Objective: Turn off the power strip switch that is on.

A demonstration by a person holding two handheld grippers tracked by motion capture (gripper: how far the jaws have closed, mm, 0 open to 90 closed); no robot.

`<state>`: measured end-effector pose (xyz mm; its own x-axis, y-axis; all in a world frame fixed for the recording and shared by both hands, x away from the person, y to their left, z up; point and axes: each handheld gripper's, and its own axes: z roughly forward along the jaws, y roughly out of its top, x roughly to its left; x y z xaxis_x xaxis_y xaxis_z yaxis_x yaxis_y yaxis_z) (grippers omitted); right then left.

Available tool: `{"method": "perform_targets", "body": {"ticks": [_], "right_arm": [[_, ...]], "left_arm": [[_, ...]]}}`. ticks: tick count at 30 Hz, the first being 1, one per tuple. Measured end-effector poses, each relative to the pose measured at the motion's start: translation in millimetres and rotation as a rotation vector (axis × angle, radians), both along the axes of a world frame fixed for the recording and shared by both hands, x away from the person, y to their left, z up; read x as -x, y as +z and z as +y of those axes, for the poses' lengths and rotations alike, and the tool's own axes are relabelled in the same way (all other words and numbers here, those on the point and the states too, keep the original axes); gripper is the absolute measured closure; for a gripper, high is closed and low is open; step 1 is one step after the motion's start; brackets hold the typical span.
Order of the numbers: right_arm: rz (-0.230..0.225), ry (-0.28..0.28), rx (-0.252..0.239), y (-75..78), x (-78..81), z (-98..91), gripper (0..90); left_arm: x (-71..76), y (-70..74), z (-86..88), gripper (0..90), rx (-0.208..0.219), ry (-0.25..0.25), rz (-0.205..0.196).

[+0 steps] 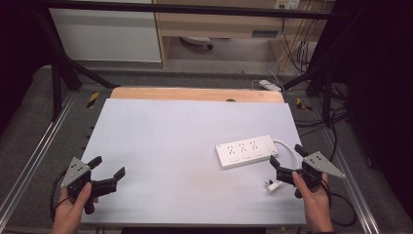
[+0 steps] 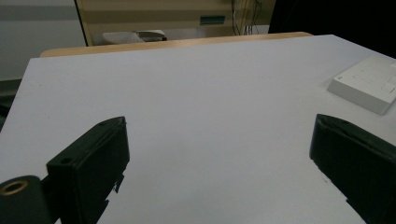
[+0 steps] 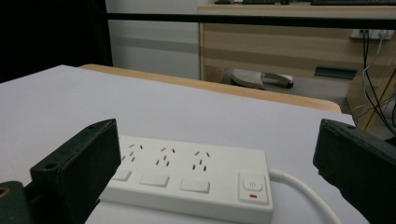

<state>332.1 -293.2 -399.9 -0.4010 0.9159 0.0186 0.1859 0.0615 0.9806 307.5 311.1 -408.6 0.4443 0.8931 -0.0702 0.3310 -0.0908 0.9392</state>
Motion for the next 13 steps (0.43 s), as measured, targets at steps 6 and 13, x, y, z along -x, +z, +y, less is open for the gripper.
{"method": "perform_targets", "body": {"ticks": [6,13], "right_arm": [[0.04,0.008,0.024,-17.9,2.3,-2.5,1.7],[0.134,0.022,0.044,-31.7,-0.2,2.2,2.2]], "left_arm": [[-0.1,-0.1,0.0,4.8,-0.003,-0.001,0.002],[0.0,-0.1,-0.5,4.8,-0.003,-0.006,0.001]]}}
